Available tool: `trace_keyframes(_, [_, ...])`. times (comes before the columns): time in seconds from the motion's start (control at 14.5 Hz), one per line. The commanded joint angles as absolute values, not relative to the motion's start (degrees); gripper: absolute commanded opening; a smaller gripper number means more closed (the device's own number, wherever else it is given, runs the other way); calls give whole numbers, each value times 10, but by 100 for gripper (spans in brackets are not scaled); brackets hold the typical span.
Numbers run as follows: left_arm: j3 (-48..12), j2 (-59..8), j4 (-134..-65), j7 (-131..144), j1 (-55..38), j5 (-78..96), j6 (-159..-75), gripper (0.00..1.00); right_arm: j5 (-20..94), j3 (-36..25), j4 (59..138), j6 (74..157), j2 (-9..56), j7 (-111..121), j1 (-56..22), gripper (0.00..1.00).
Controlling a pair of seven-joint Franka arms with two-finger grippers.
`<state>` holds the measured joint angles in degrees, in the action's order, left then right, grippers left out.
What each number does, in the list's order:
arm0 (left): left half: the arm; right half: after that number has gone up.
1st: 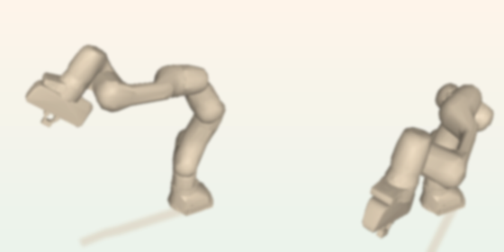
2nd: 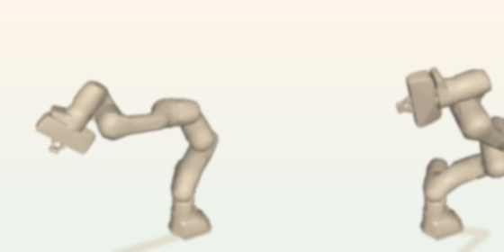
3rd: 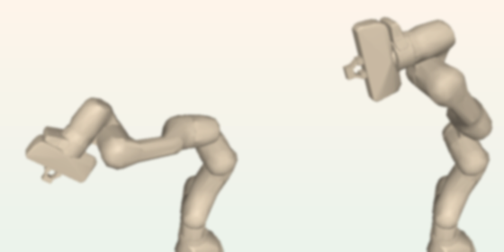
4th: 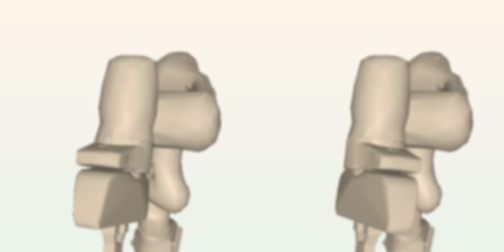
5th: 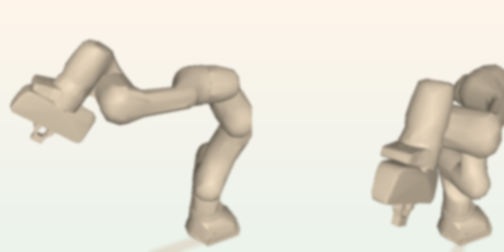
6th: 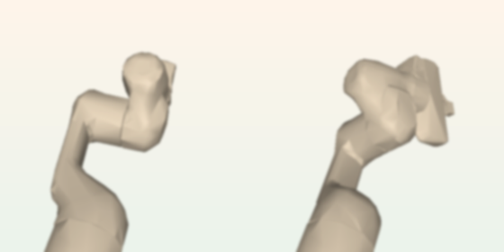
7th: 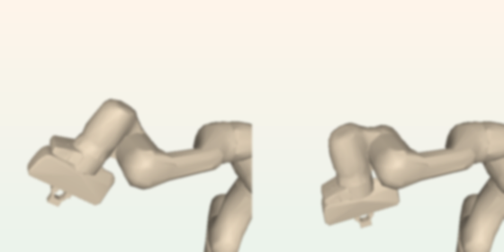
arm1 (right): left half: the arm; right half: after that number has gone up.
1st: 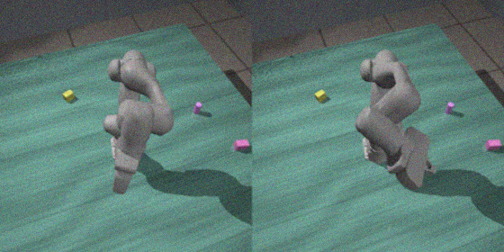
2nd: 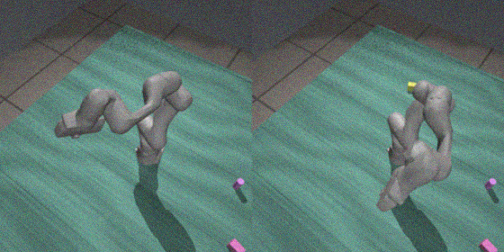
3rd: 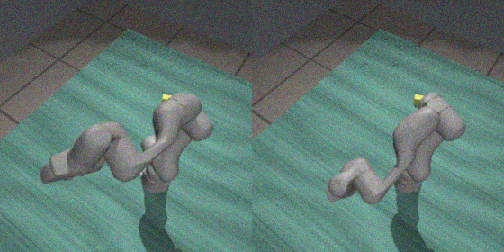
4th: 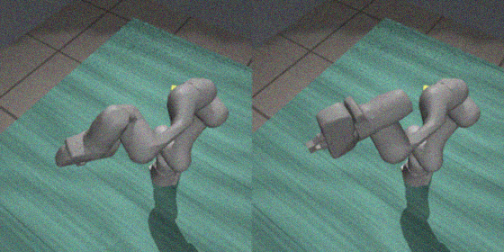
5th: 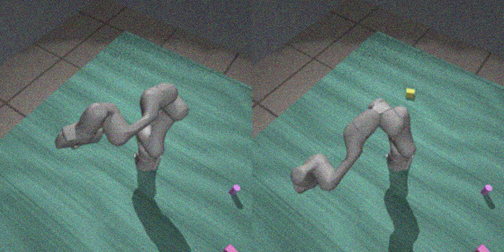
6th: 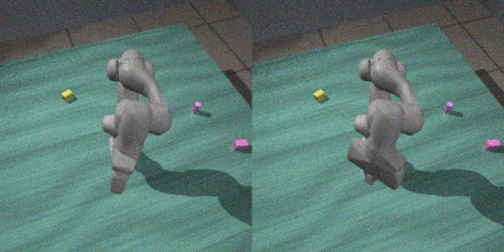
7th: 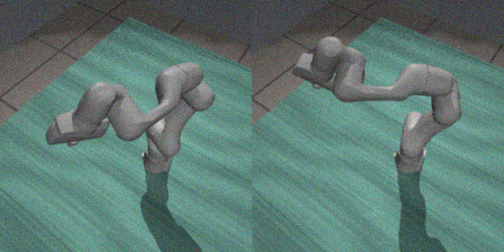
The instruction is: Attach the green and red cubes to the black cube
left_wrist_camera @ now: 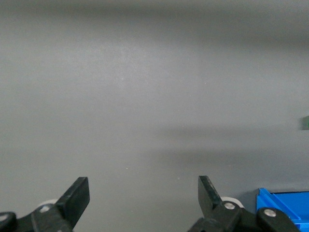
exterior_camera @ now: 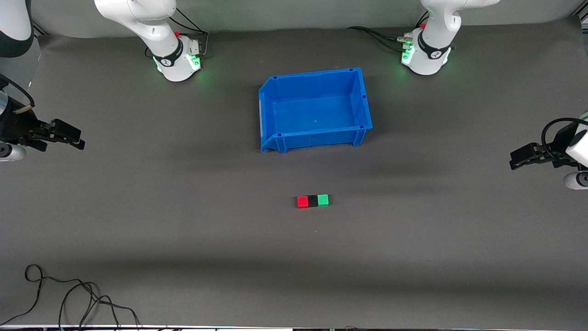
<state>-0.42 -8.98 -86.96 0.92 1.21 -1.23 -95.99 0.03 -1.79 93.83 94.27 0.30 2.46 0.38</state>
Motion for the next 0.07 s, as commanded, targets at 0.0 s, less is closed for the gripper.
trace_keyframes(0.0, [-5, -87, -865, 2, 11, -17, -947, 100, -3, -13, 930, 932, 4, 28, 9, 100])
